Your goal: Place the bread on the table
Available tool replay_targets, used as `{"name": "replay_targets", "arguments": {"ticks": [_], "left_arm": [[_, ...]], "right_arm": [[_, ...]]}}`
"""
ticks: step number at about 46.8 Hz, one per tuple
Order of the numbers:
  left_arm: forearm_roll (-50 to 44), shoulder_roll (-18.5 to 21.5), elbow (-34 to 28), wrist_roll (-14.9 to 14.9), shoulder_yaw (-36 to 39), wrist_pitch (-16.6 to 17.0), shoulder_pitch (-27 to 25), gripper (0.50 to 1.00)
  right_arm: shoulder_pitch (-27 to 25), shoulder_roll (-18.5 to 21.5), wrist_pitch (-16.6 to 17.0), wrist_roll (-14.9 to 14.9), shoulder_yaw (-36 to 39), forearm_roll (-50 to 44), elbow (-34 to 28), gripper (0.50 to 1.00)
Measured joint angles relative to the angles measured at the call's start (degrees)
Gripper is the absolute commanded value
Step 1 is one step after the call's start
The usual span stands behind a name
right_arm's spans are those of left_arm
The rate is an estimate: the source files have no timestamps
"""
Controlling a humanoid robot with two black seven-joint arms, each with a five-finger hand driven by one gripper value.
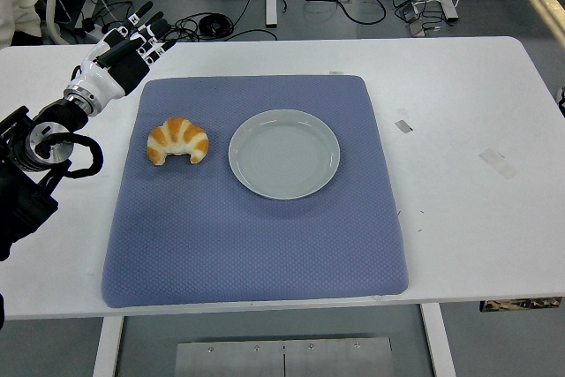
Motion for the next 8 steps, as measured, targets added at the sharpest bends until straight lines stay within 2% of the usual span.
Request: {"name": "replay_targets", "arguments": {"ticks": [8], "left_arm": [[-0.4, 0.1, 0.0, 0.0, 0.0, 0.0, 0.4, 0.981]], "right_arm": [[0.0, 0.0, 0.0, 0.0, 0.1, 0.0, 0.0, 1.0]]}}
